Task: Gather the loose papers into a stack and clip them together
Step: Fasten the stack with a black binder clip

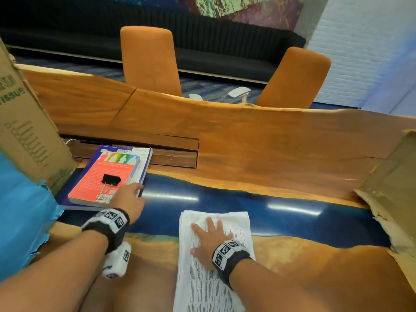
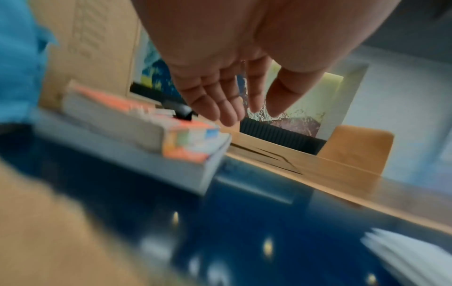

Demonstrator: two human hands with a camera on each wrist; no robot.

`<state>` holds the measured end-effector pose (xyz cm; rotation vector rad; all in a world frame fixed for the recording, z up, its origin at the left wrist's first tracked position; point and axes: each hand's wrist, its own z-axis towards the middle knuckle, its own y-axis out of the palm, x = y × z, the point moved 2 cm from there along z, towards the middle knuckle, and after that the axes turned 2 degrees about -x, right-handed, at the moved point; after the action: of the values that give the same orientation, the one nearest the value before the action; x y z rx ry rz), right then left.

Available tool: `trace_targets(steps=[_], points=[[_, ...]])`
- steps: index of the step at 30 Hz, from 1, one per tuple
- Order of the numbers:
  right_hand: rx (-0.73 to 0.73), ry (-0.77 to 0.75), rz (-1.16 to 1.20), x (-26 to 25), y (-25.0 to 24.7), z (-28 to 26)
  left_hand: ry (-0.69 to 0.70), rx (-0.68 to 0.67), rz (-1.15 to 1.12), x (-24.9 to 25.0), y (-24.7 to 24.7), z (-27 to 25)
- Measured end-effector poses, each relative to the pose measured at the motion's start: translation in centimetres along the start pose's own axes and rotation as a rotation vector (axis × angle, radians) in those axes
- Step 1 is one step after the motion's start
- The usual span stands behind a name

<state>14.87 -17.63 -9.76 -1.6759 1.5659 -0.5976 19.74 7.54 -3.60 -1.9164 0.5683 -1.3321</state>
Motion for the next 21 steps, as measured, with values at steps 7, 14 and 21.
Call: trace_targets(steps=[7,14,21], points=[[0.01,0.003,-0.015,0.0,-0.6,0.1,-0.082,-0.147,0.573,-2.8,-3.7,9.2],[0.069,0.016,-0.011,-0.3,-2.3,-0.3,-0.037,-0.151,0.647,-2.8,-3.2,8.1],[0.237,-0.119,0.17,-0.9,-5.2,-3.9,-0.054,-0.114,-0.195,1.4,-1.8,2.0]])
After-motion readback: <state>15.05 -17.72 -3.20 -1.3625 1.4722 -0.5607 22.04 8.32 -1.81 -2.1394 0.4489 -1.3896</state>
